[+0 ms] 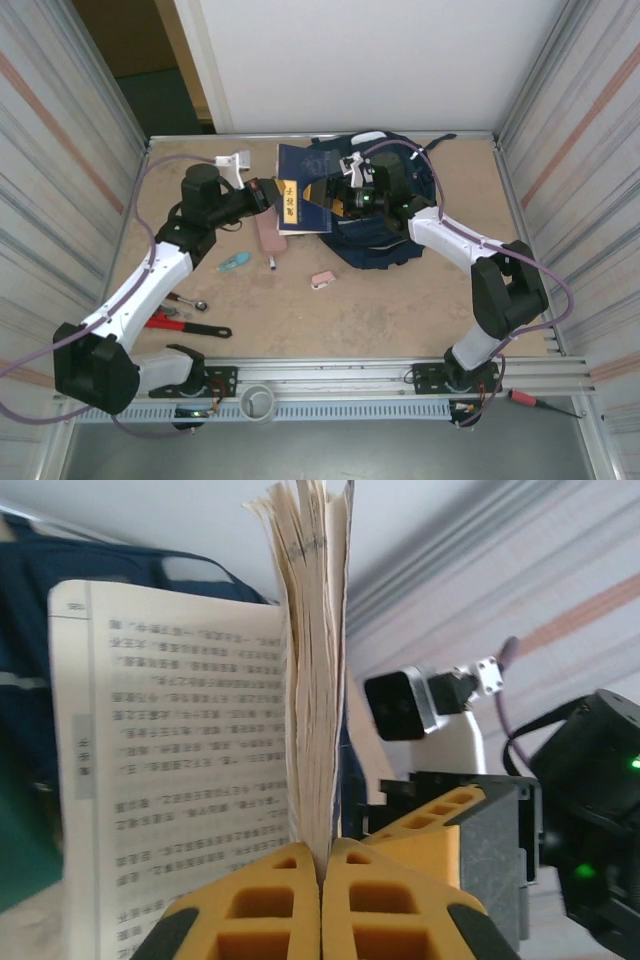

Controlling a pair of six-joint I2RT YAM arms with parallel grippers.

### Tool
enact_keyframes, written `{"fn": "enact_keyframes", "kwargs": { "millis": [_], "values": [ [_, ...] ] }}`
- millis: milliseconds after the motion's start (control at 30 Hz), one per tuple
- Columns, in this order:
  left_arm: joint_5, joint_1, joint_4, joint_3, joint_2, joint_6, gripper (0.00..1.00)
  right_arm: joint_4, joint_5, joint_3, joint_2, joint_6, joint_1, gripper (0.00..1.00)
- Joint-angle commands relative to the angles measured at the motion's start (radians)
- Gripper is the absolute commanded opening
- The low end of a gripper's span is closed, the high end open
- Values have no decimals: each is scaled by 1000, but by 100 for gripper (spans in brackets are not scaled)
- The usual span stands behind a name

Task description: Pack books, pencil case, and school supplies into a backpack

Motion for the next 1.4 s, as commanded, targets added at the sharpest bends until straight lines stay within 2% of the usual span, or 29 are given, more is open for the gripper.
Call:
{"fn": "enact_keyframes", "kwargs": {
  "millis": [0, 67, 100, 300, 367, 433, 533, 700, 867, 1000, 1200, 1267, 1367],
  "values": [
    [74, -7, 135, 33, 16, -77, 0, 169, -81, -57, -19, 95, -17, 89],
    [77, -8, 145, 31, 30, -84, 0, 252, -99, -97, -35, 134, -28, 76],
    [71, -8, 143, 31, 38, -82, 0, 277, -100, -114, -49, 144, -33, 63],
    [23, -21, 79, 60, 135, 15, 0, 247, -93, -180, -139, 137, -90, 10],
    [3, -29, 68, 71, 178, 66, 10, 172, -91, -190, -182, 112, -133, 1],
    [-31, -39, 32, 100, 227, 144, 24, 37, -74, -191, -242, 54, -193, 0],
    [-113, -80, -89, 199, 326, 333, 40, -136, -47, -202, -358, -22, -314, 0],
    [-291, -223, -185, 328, 468, 691, 57, -446, 75, -184, -564, -131, -560, 0],
    [-410, -371, -257, 471, 621, 972, 73, -660, 285, -130, -714, -231, -711, 0],
    [-470, -440, -342, 623, 761, 1066, 75, -703, 288, -109, -735, -255, -778, 0],
    [-551, -502, -418, 815, 952, 1142, 75, -715, 240, -113, -734, -265, -811, 0],
    [-572, -506, -440, 873, 1004, 1148, 71, -712, 221, -124, -733, -266, -811, 0],
    [-591, -506, -471, 951, 1066, 1151, 60, -720, 187, -136, -726, -271, -811, 0]
  ]
}}
